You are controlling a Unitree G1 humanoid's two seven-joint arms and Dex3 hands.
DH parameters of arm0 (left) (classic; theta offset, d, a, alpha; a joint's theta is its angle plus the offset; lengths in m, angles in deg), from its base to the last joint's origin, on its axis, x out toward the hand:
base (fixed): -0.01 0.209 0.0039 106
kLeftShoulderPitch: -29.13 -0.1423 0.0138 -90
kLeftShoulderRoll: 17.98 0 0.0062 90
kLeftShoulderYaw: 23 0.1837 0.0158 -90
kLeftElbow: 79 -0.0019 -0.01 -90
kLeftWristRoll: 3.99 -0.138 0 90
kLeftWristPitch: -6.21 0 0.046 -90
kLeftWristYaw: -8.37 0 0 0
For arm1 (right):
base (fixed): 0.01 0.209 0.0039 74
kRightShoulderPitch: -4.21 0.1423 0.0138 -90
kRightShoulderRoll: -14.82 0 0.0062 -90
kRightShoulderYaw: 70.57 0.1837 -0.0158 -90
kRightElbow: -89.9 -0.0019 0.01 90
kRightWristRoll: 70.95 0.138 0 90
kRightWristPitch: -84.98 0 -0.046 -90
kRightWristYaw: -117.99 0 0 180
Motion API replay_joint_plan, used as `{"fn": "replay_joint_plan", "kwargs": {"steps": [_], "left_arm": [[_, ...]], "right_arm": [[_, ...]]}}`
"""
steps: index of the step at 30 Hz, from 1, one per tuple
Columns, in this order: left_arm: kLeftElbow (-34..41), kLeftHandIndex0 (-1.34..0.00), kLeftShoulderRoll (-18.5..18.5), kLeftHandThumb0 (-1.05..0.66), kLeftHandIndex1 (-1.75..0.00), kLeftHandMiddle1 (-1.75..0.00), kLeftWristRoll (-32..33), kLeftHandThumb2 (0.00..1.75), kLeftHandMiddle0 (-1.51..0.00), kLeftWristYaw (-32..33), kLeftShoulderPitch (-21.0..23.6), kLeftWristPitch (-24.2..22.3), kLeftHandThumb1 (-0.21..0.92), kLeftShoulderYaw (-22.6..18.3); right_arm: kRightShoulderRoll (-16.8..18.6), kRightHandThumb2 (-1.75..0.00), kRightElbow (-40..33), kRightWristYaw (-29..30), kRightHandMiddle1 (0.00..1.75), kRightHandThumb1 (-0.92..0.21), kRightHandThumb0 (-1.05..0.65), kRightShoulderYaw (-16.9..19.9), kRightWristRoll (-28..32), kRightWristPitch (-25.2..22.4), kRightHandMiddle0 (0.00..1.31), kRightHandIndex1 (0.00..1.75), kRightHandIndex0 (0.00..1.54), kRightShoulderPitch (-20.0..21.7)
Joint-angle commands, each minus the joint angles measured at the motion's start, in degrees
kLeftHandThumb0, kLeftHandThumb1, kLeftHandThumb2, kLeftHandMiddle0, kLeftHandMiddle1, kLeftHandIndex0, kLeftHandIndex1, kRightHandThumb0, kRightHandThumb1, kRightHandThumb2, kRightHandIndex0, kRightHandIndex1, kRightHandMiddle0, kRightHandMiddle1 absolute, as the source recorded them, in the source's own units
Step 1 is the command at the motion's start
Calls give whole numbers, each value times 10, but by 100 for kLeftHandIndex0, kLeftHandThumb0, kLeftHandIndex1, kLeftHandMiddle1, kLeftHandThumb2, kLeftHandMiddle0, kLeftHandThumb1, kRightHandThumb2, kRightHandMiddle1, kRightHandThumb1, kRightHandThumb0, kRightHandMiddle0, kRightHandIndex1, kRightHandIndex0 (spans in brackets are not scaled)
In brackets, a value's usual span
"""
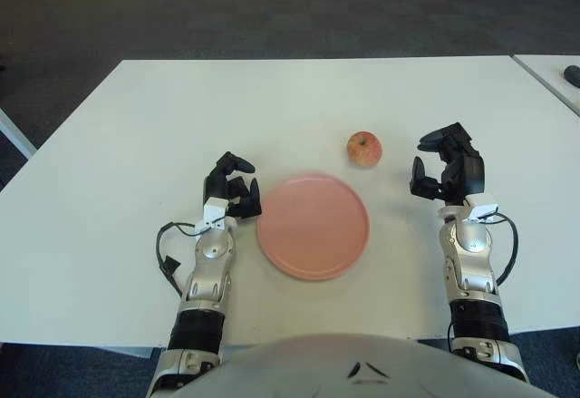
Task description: Put the apple into the plate.
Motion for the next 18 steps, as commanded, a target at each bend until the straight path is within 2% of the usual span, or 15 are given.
{"fn": "replay_joint_plan", "kwargs": {"steps": [1,6,10,12,15,18], "left_arm": [[-9,-74,1,-54,-175,-175,-3,152,-122,5,10,5,15,0],[-11,-74,1,-54,-175,-175,-5,152,-122,6,12,5,15,-1],[-15,-75,3,-54,-175,-175,-9,152,-122,7,15,6,15,1],[-16,-75,4,-54,-175,-175,-10,152,-122,8,16,8,15,2],[-21,-75,5,-54,-175,-175,-11,152,-122,7,18,11,15,2],[-24,-75,5,-54,-175,-175,-8,153,-122,5,18,14,15,2]], "right_arm": [[-27,-64,-4,15,84,-70,-55,-12,-38,24,2,66,5,93],[-47,-56,8,18,67,-73,-60,-25,-68,10,0,46,4,120],[-56,-36,31,31,52,-84,-73,-68,-142,-31,0,28,6,175],[-59,-27,42,29,45,-89,-79,-85,-160,-47,0,22,6,194],[-67,-22,58,0,36,-91,-84,-108,-168,-73,0,17,3,218],[-78,-20,74,-32,13,-92,-92,-124,-164,-90,0,5,1,236]]}}
